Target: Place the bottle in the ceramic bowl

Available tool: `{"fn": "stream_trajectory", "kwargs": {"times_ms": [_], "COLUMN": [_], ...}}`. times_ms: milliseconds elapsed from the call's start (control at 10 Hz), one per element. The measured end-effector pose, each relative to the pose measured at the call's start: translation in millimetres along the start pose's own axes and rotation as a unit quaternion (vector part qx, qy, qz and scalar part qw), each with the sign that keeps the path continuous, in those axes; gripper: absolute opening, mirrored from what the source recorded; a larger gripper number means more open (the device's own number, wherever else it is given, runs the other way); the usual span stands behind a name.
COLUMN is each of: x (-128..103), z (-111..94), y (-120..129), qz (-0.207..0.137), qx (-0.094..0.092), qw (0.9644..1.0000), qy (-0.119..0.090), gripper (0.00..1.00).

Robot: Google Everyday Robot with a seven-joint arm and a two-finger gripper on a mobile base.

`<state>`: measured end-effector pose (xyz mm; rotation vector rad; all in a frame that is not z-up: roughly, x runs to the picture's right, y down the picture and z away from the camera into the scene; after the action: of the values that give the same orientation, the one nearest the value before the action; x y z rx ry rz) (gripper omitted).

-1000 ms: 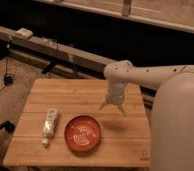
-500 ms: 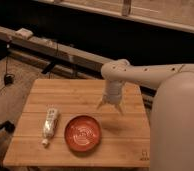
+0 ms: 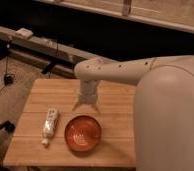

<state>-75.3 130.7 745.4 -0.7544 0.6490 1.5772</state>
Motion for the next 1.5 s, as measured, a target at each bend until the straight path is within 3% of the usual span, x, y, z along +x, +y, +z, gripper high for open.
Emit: {"fn": "stream_trajectory", "kwargs": {"times_ms": [300, 500, 800, 1300, 1500], "x": [24.0, 28.3, 31.4, 36.4, 30.6], "z": [10.6, 22.1, 34.8, 54.6, 71.2], "y": [52.9, 80.4, 101.3, 161.3, 169.3], "qz": [-0.060, -0.090, -0.117, -0.178, -0.188], "qx": [0.000, 0.000, -0.002, -0.007, 0.001], "qw": [0.9982, 0.9959, 0.9931, 0.9839, 0.9821], "qy": [0.001, -0.001, -0.004, -0.009, -0.010], "gripper": [0.80, 0.80, 0.80, 0.80, 0.80]}}
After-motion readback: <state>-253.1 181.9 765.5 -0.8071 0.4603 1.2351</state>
